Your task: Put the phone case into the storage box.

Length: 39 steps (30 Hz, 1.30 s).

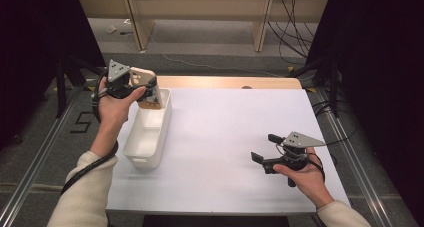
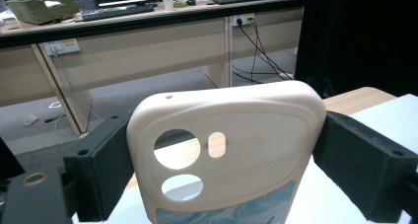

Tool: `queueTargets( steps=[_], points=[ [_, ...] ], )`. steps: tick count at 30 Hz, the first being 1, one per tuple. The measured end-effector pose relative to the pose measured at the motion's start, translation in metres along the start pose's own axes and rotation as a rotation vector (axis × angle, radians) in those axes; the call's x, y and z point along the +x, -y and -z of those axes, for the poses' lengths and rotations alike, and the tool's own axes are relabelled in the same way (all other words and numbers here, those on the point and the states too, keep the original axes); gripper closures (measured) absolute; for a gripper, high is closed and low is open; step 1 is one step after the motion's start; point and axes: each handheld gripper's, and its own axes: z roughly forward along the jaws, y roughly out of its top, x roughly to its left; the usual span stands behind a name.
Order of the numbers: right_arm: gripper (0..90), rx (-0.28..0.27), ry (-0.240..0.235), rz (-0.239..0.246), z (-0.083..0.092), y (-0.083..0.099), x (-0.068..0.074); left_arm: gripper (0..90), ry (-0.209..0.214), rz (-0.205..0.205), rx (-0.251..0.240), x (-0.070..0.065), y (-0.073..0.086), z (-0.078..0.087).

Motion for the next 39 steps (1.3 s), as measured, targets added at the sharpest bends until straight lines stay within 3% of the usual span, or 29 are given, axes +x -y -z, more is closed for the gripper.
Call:
queueTargets(
  steps=[39],
  points=[
    [7.0,0.005,-0.004,-0.005,-0.001,0.001,0.0,11.1,0.015,0.001,0.031,0.001,0.008,-0.016]
  ],
)
